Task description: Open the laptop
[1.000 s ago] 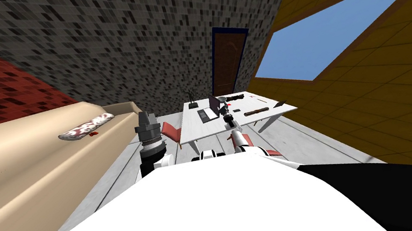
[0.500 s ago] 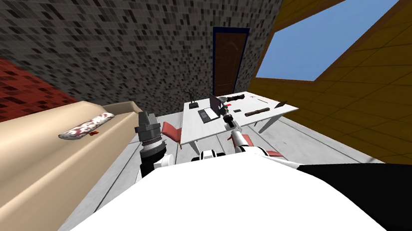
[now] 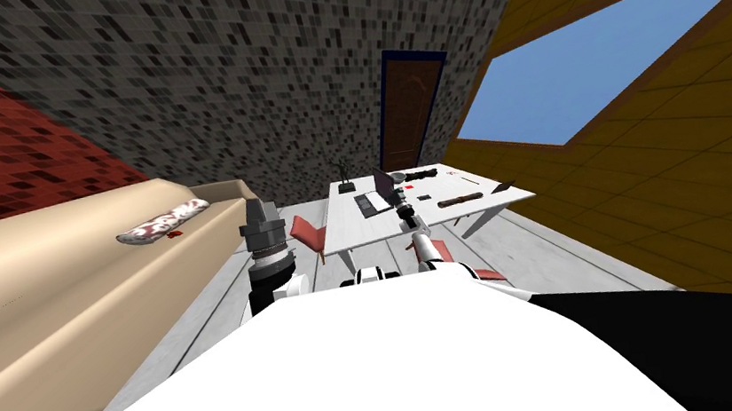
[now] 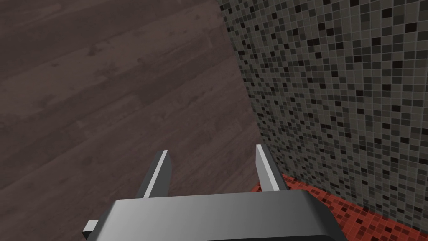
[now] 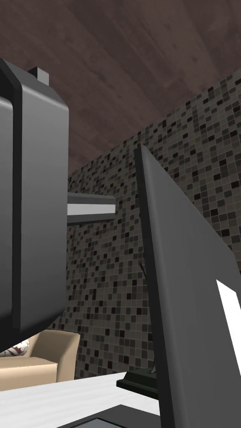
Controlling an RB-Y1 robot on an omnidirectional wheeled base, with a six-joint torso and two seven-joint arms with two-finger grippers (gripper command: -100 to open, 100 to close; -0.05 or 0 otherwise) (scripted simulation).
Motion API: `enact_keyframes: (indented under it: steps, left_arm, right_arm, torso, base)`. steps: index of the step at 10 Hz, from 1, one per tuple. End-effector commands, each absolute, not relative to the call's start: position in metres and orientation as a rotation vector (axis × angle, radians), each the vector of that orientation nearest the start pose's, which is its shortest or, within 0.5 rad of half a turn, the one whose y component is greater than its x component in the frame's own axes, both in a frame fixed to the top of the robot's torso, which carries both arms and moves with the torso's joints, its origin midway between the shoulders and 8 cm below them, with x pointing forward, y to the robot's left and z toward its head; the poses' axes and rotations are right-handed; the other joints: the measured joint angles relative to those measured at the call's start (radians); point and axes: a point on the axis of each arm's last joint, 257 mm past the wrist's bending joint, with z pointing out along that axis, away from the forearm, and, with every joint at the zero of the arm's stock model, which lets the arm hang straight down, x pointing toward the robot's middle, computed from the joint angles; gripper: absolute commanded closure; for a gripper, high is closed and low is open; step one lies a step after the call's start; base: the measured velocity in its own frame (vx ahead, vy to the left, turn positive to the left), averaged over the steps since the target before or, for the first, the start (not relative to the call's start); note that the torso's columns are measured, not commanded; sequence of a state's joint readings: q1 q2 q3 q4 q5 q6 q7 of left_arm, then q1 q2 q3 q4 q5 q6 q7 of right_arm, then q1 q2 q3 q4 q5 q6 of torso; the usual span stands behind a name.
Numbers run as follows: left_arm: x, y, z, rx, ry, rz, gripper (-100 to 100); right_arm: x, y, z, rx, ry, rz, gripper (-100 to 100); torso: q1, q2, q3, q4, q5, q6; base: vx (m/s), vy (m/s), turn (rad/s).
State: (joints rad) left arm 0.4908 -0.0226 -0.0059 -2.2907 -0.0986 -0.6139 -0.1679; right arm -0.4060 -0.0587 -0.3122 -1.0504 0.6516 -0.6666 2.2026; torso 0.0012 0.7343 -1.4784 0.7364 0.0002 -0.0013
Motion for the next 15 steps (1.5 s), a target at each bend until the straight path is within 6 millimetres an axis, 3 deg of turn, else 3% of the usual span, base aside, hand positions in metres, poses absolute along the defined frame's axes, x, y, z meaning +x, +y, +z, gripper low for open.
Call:
enact_keyframes:
  steps: [1, 4, 5, 7, 10, 15]
  left_arm:
    - [0.324, 0.260, 0.051, -0.447, 0.592, -1.120, 0]
    - [0.324, 0.260, 0.051, -0.447, 0.592, -1.120, 0]
    - [0.324, 0.260, 0.051, -0.447, 0.592, -1.120, 0]
    - [0.324, 0.260, 0.051, -0.447, 0.592, -1.120, 0]
    - [0.324, 0.260, 0.051, -0.447, 0.592, -1.120, 0]
    - [0.324, 0.260, 0.051, -0.447, 0.593, -1.120, 0]
  right_arm:
    - [0.603, -0.215, -0.127, -0.908, 0.817, -1.014, 100]
    - [0.601, -0.211, -0.128, -0.940, 0.788, -1.046, 100]
    - [0.602, -0.223, -0.125, -0.948, 0.783, -1.058, -100]
    - [0.603, -0.237, -0.124, -0.928, 0.807, -1.032, -100]
    - [0.604, -0.242, -0.124, -0.885, 0.842, -0.977, -100]
    - [0.604, -0.218, -0.133, -0.780, 0.912, -0.839, -100]
  torso:
    - [-0.001, 0.002, 0.001, 0.001, 0.000, 0.001]
    - [-0.001, 0.005, 0.003, 0.002, 0.000, 0.001]
    - [-0.002, 0.004, 0.003, 0.002, 0.000, 0.001]
    - [-0.004, 0.003, 0.002, 0.001, -0.001, 0.002]
    - [-0.001, 0.004, 0.002, 0.002, 0.000, 0.002]
    - [-0.001, 0.003, 0.002, 0.001, 0.000, 0.001]
  base:
    - [0.007, 0.026, 0.034]
    - [0.001, 0.019, 0.027]
    - [0.001, -0.013, -0.004]
    - [0.006, -0.063, -0.011]
    - [0.003, -0.062, 0.000]
    - [0.011, -0.049, -0.011]
